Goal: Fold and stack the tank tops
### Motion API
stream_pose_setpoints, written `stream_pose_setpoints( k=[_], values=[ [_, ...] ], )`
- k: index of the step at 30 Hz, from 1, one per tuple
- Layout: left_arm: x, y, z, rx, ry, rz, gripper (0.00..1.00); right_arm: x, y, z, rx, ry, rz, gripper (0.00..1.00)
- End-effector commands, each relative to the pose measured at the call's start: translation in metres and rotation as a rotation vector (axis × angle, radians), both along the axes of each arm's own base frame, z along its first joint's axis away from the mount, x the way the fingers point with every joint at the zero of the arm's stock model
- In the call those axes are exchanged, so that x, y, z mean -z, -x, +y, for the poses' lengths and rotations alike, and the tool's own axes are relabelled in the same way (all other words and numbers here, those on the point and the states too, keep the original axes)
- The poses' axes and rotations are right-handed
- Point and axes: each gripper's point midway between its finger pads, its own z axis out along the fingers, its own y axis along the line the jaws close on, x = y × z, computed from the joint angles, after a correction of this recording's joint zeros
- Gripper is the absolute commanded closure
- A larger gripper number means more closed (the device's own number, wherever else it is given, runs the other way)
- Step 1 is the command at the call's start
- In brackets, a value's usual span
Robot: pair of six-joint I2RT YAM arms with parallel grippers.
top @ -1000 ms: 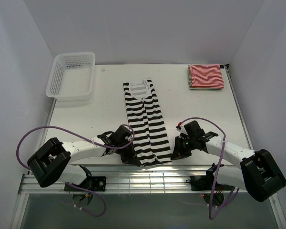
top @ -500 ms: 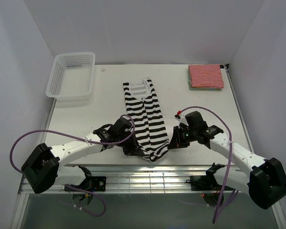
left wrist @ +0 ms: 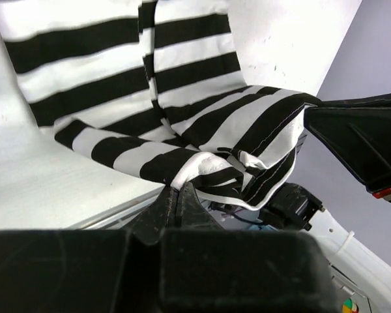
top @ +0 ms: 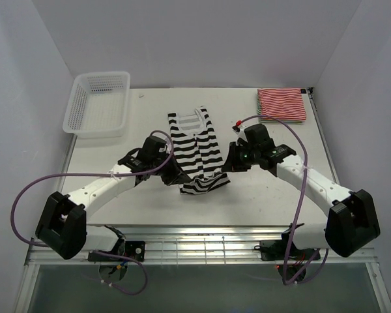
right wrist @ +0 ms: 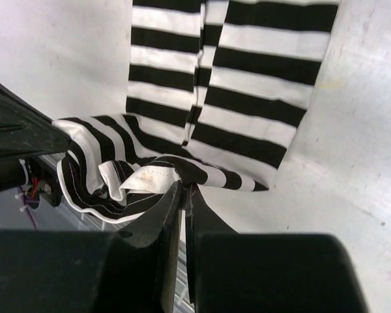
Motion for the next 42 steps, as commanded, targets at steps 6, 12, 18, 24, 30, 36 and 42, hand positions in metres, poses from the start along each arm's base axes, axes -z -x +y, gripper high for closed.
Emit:
stream_pose_setpoints(
  k=[6, 12, 18, 24, 30, 36, 42],
  values=[
    [-0.017, -0.072, 0.019, -0.11, -0.08, -0.123, 1.0, -0.034, -0.078, 0.014, 0.049, -0.004, -0.158, 0.92],
    [-0.02, -0.111, 0.027, -0.113, -0.11, -0.168, 1.0, -0.032, -0.117, 0.018, 0.068, -0.001, -0.175, 0.92],
    [-0.01, -0.129, 0.029, -0.11, -0.116, -0.148, 1.0, -0.025, -0.138, 0.027, 0.038, -0.008, -0.165, 0.92],
    [0.003, -0.14, 0.036, -0.131, -0.141, -0.144, 1.0, -0.005, -0.149, 0.03, 0.032, -0.001, -0.127, 0.92],
    [0.018, -0.148, 0.037, -0.126, -0.144, -0.124, 1.0, 0.007, -0.159, 0.03, 0.042, 0.011, -0.112, 0.92],
    [0.032, -0.152, 0.039, -0.123, -0.158, -0.097, 1.0, 0.018, -0.168, 0.029, 0.045, 0.016, -0.093, 0.92],
    [0.038, -0.162, 0.044, -0.144, -0.171, -0.093, 1.0, 0.032, -0.172, 0.027, 0.044, 0.017, -0.059, 0.92]
  ],
)
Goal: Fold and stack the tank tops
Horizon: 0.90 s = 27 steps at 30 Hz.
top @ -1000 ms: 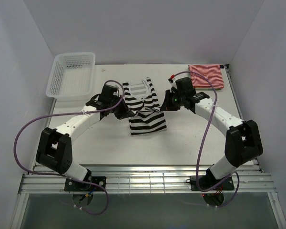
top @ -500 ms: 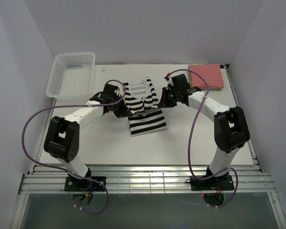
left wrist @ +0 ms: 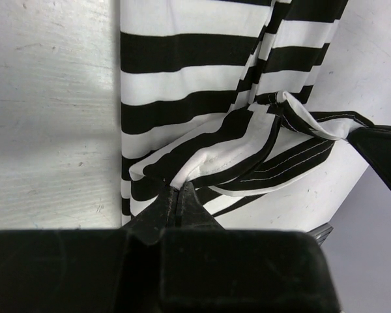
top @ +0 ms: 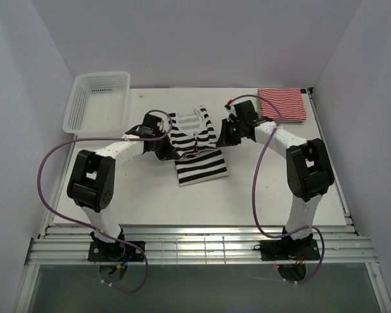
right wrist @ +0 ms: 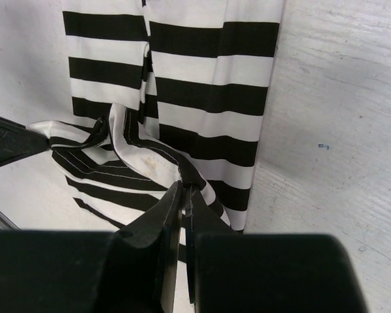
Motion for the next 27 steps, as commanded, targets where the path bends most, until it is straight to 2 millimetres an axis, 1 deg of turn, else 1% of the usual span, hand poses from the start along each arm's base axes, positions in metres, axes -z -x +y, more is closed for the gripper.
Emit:
stream_pose_setpoints(
  k=[1, 3, 5, 6, 8, 10, 11, 12, 13, 14, 15, 16, 17, 18, 19, 20, 21, 22, 23, 24, 25, 26, 27],
  values=[
    [-0.014, -0.021, -0.002, 0.003, 0.008, -0.066, 1.0, -0.011, -0.02, 0.005, -0.01, -0.03, -0.055, 0.92],
    [-0.013, -0.026, -0.002, 0.002, 0.008, -0.069, 1.0, -0.007, -0.022, 0.004, -0.007, -0.028, -0.046, 0.92],
    [-0.007, -0.027, -0.002, 0.006, 0.005, -0.052, 1.0, -0.008, -0.026, 0.004, -0.005, -0.034, -0.049, 0.92],
    [-0.006, -0.029, -0.001, 0.005, 0.006, -0.052, 1.0, -0.004, -0.027, 0.005, -0.006, -0.034, -0.041, 0.92],
    [-0.003, -0.03, -0.001, 0.005, 0.001, -0.047, 0.93, -0.003, -0.031, 0.005, -0.005, -0.036, -0.04, 0.92],
    [-0.004, -0.035, 0.0, 0.005, -0.003, -0.056, 0.84, 0.0, -0.032, 0.005, 0.0, -0.039, -0.03, 0.92],
    [-0.004, -0.036, -0.001, 0.007, -0.005, -0.06, 0.65, -0.002, -0.034, 0.004, 0.005, -0.043, -0.031, 0.89],
    [-0.007, -0.039, 0.0, 0.007, -0.005, -0.069, 0.57, -0.005, -0.034, 0.006, -0.001, -0.056, -0.032, 0.83],
    [-0.013, -0.043, -0.002, 0.011, 0.001, -0.086, 0.48, -0.007, -0.034, 0.006, -0.005, -0.061, -0.035, 0.68],
    [-0.017, -0.045, -0.003, 0.017, 0.005, -0.096, 0.35, -0.011, -0.035, 0.007, -0.01, -0.066, -0.044, 0.55],
    [-0.024, -0.047, -0.004, 0.025, 0.012, -0.113, 0.29, -0.019, -0.032, 0.007, -0.021, -0.076, -0.06, 0.41],
    [-0.03, -0.048, -0.005, 0.028, 0.019, -0.128, 0.23, -0.023, -0.03, 0.006, -0.028, -0.076, -0.072, 0.16],
    [-0.036, -0.049, -0.007, 0.034, 0.028, -0.144, 0.16, -0.027, -0.029, 0.006, -0.03, -0.079, -0.086, 0.06],
    [-0.045, -0.048, -0.007, 0.04, 0.037, -0.163, 0.02, -0.031, -0.021, 0.003, -0.033, -0.084, -0.092, 0.07],
    [-0.049, -0.045, -0.01, 0.052, 0.053, -0.166, 0.02, -0.032, -0.017, 0.002, -0.037, -0.088, -0.096, 0.1],
    [-0.048, -0.04, -0.009, 0.056, 0.057, -0.159, 0.02, -0.034, -0.012, 0.001, -0.044, -0.094, -0.101, 0.1],
    [-0.048, -0.035, -0.009, 0.059, 0.062, -0.154, 0.02, -0.033, -0.002, -0.002, -0.048, -0.095, -0.091, 0.1],
    [-0.055, -0.029, -0.009, 0.06, 0.075, -0.159, 0.02, -0.031, 0.005, -0.003, -0.057, -0.095, -0.085, 0.1],
    [-0.055, -0.022, -0.01, 0.064, 0.084, -0.149, 0.02, -0.029, 0.012, -0.005, -0.058, -0.093, -0.074, 0.1],
    [-0.043, -0.008, -0.007, 0.068, 0.078, -0.115, 0.02, -0.034, 0.019, -0.007, -0.065, -0.101, -0.081, 0.1],
    [-0.049, 0.0, -0.006, 0.068, 0.088, -0.122, 0.02, -0.02, 0.033, -0.012, -0.066, -0.089, -0.042, 0.1],
    [-0.047, 0.008, -0.004, 0.069, 0.087, -0.111, 0.02, -0.017, 0.041, -0.015, -0.066, -0.087, -0.033, 0.1],
    [-0.035, 0.023, -0.002, 0.074, 0.079, -0.077, 0.02, -0.022, 0.047, -0.016, -0.071, -0.097, -0.045, 0.1]
  ],
)
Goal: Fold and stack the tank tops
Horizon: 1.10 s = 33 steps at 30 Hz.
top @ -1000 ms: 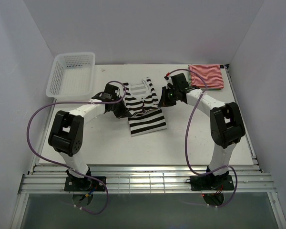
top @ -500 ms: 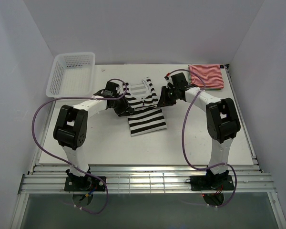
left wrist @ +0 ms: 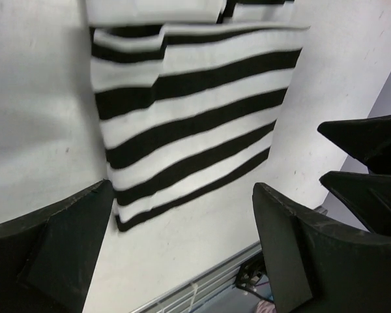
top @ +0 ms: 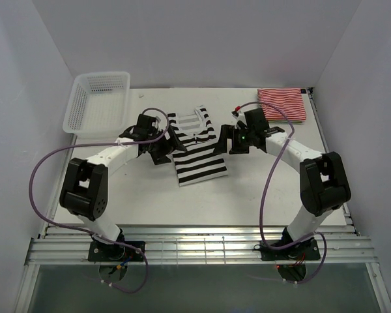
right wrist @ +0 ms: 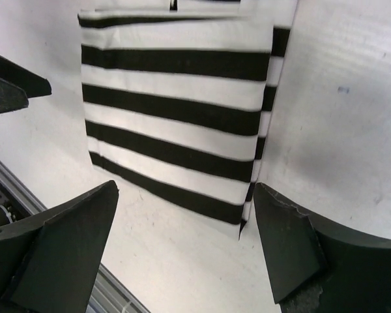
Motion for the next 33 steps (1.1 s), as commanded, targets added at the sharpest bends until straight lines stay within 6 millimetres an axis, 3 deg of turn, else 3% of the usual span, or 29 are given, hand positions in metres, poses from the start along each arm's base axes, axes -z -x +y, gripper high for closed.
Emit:
stream_pose_setpoints(
  k=[1, 2, 3, 7, 14, 18, 22, 33],
  values=[
    [-0.006, 0.037, 0.001, 0.028, 0.025, 0.017, 0.02, 0.005, 0.029, -0.008, -0.033, -0.016, 0.006, 0.1],
    [-0.01, 0.044, 0.003, 0.026, 0.028, 0.011, 0.02, 0.007, 0.034, -0.009, -0.035, -0.013, 0.012, 0.1],
    [0.004, 0.06, 0.003, 0.036, 0.015, 0.05, 0.02, 0.006, 0.041, -0.01, -0.043, -0.024, 0.015, 0.1],
    [0.025, 0.09, 0.002, 0.045, 0.0, 0.123, 0.02, 0.021, 0.058, -0.012, -0.046, -0.04, 0.061, 0.1],
    [0.051, 0.109, -0.001, 0.045, -0.033, 0.198, 0.03, 0.05, 0.064, -0.019, 0.003, -0.004, 0.137, 0.07],
    [0.064, 0.113, 0.002, 0.026, -0.047, 0.22, 0.18, 0.065, 0.066, -0.021, 0.027, 0.009, 0.172, 0.01],
    [0.077, 0.113, 0.0, 0.031, -0.053, 0.249, 0.36, 0.074, 0.068, -0.024, 0.044, 0.028, 0.194, 0.13],
    [0.099, 0.112, 0.006, -0.001, -0.107, 0.293, 0.68, 0.092, 0.076, -0.031, 0.068, 0.06, 0.244, 0.53]
  ],
)
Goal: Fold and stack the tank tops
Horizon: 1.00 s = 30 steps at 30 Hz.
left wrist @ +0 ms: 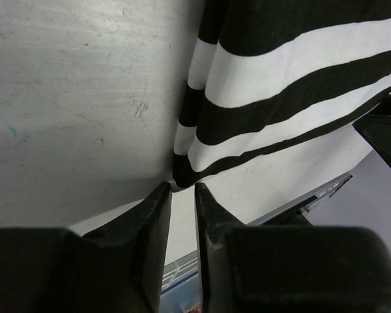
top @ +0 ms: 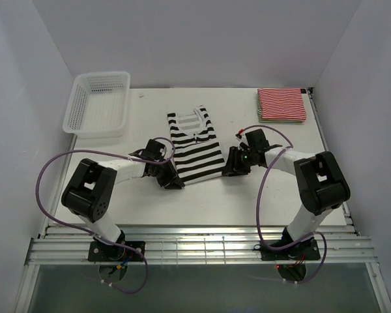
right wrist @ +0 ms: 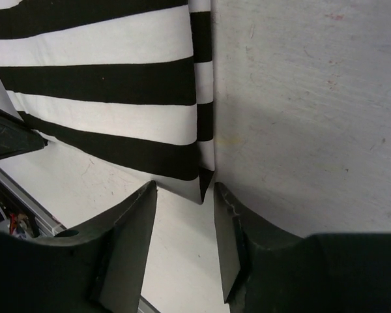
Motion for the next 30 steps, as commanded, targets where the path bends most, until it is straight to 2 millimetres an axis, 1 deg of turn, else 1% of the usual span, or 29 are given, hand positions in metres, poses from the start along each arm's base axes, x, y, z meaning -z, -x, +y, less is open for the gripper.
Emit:
stream_pose_setpoints(
  k=[1, 2, 3, 4, 6, 7, 8, 9, 11, 12, 13, 14, 17, 18, 20, 21, 22, 23, 24, 25, 26, 27, 28, 29, 30],
  values=[
    [0.024, 0.003, 0.016, -0.019, -0.107, 0.02, 0.69, 0.016, 0.007, -0.008, 0.017, 0.038, 0.037, 0.57],
    [0.025, 0.003, 0.016, -0.02, -0.109, 0.022, 0.69, 0.017, 0.007, -0.009, 0.019, 0.04, 0.038, 0.58],
    [0.027, 0.003, 0.016, -0.022, -0.112, 0.025, 0.74, 0.018, 0.008, -0.01, 0.02, 0.042, 0.041, 0.59],
    [0.029, 0.004, 0.017, -0.02, -0.116, 0.032, 0.78, 0.019, 0.008, -0.01, 0.021, 0.043, 0.042, 0.64],
    [0.03, 0.002, 0.016, -0.019, -0.118, 0.034, 0.86, 0.02, 0.008, -0.01, 0.018, 0.043, 0.042, 0.7],
    [0.032, 0.002, 0.016, -0.015, -0.12, 0.039, 0.97, 0.02, 0.007, -0.01, 0.017, 0.043, 0.041, 0.72],
    [0.032, 0.001, 0.015, -0.016, -0.12, 0.037, 1.0, 0.02, 0.006, -0.01, 0.017, 0.043, 0.039, 0.73],
    [0.031, -0.002, 0.014, -0.015, -0.119, 0.03, 1.0, 0.021, 0.006, -0.01, 0.015, 0.042, 0.039, 0.74],
    [0.031, -0.004, 0.015, -0.016, -0.127, 0.024, 1.0, 0.02, 0.003, -0.009, 0.014, 0.04, 0.035, 0.81],
    [0.03, -0.005, 0.016, -0.019, -0.13, 0.017, 1.0, 0.019, 0.002, -0.008, 0.008, 0.035, 0.032, 0.83],
    [0.03, -0.005, 0.017, -0.023, -0.133, 0.013, 1.0, 0.017, 0.0, -0.006, 0.003, 0.03, 0.027, 0.88],
    [0.027, -0.007, 0.017, -0.027, -0.132, 0.002, 1.0, 0.017, 0.0, -0.006, 0.001, 0.027, 0.024, 0.91],
    [0.018, -0.004, 0.014, -0.016, -0.106, -0.016, 1.0, 0.01, 0.003, -0.004, -0.013, 0.009, 0.012, 0.92],
    [0.007, -0.005, 0.012, -0.012, -0.084, -0.048, 1.0, 0.007, 0.005, -0.004, -0.017, -0.002, 0.012, 0.92],
    [0.001, 0.0, 0.013, -0.004, -0.071, -0.068, 1.0, 0.003, 0.009, -0.003, -0.026, -0.013, 0.008, 0.92],
    [-0.011, 0.0, 0.011, 0.001, -0.05, -0.103, 1.0, -0.003, 0.014, -0.002, -0.036, -0.03, 0.0, 0.92],
    [-0.014, 0.004, 0.011, 0.007, -0.042, -0.109, 1.0, -0.007, 0.017, -0.002, -0.041, -0.042, -0.004, 0.92],
    [-0.018, 0.005, 0.011, 0.014, -0.032, -0.12, 1.0, -0.016, 0.019, -0.002, -0.045, -0.057, -0.019, 0.92],
    [-0.023, 0.006, 0.009, 0.016, -0.02, -0.131, 1.0, -0.017, 0.026, -0.001, -0.056, -0.073, -0.01, 0.92],
    [-0.033, 0.007, 0.007, 0.025, 0.005, -0.153, 1.0, -0.021, 0.03, 0.0, -0.064, -0.085, -0.014, 0.92],
    [-0.037, 0.01, 0.006, 0.029, 0.017, -0.161, 1.0, -0.025, 0.033, 0.0, -0.068, -0.095, -0.014, 0.92],
    [-0.041, 0.011, 0.004, 0.033, 0.029, -0.168, 1.0, -0.034, 0.036, 0.001, -0.075, -0.113, -0.028, 0.92],
    [-0.045, 0.012, 0.003, 0.034, 0.044, -0.173, 1.0, -0.036, 0.04, 0.001, -0.078, -0.117, -0.027, 0.92],
    [-0.07, 0.013, -0.003, 0.037, 0.101, -0.22, 1.0, -0.055, 0.046, 0.001, -0.084, -0.143, -0.055, 0.92],
    [-0.076, 0.013, -0.004, 0.038, 0.112, -0.235, 1.0, -0.055, 0.046, 0.001, -0.084, -0.143, -0.055, 0.92]
  ],
)
